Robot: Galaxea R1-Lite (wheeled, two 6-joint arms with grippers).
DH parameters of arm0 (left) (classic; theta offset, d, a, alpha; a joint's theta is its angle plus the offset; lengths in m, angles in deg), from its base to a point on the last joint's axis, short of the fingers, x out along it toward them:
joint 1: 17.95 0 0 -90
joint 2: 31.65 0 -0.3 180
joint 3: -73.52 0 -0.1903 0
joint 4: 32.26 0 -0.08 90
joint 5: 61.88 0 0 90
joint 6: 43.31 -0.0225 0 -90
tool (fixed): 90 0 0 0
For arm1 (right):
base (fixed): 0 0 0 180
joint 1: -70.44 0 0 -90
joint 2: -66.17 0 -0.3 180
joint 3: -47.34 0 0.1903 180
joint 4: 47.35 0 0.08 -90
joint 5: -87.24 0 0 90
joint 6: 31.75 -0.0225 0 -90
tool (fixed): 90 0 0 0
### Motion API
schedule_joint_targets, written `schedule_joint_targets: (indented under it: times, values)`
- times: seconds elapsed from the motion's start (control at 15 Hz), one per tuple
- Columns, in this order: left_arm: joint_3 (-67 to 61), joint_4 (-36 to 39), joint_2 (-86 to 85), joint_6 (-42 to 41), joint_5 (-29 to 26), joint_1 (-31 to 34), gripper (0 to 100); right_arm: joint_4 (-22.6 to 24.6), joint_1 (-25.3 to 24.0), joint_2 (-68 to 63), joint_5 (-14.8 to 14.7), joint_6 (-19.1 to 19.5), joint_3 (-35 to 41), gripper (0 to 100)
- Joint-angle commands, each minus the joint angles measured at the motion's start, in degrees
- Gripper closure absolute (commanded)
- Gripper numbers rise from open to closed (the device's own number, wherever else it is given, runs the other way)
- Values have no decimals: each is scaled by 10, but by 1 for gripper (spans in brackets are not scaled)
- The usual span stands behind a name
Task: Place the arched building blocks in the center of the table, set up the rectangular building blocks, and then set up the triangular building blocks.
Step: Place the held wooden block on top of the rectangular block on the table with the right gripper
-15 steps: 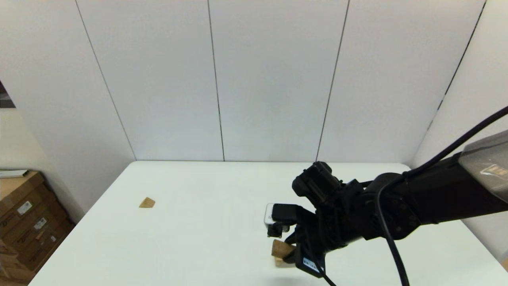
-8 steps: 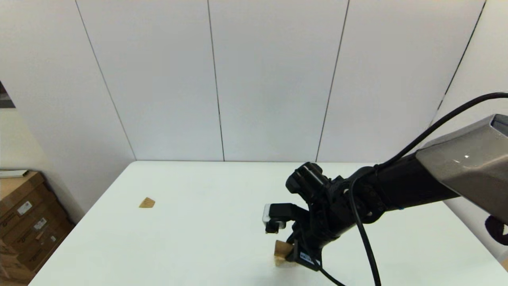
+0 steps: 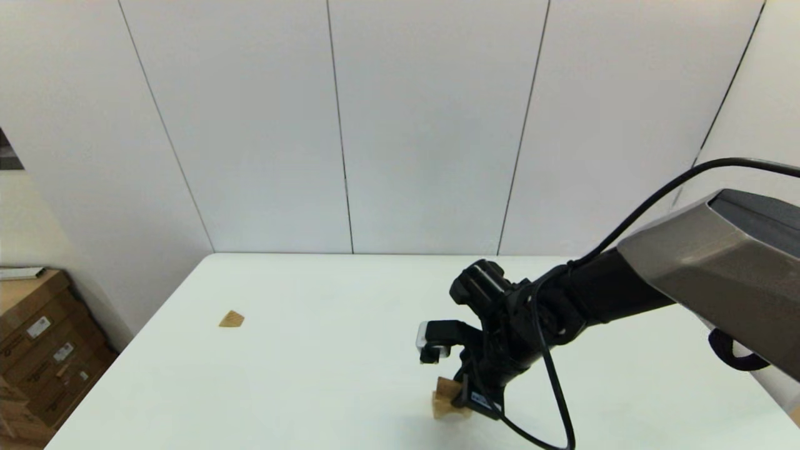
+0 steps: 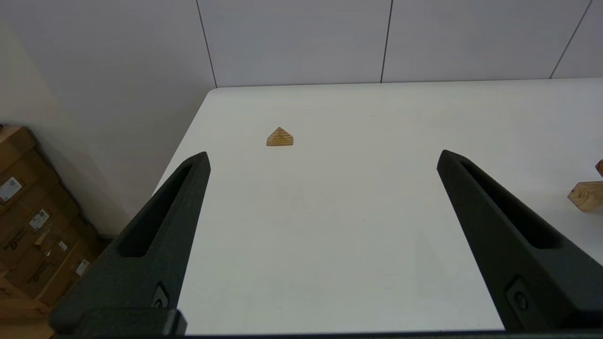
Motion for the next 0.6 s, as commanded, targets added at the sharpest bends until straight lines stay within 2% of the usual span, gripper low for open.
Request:
schedule_joint_targets:
  times: [0.07,0.47,0.6]
  values:
    - [0,0,0,0,0,0,0,2,2,-4,2,21,2,100]
    - [0,0,1,0,0,0,0,4,13,-5,4,73,-3,100]
    - [0,0,1,0,0,0,0,4,13,-13,5,80,-8,100]
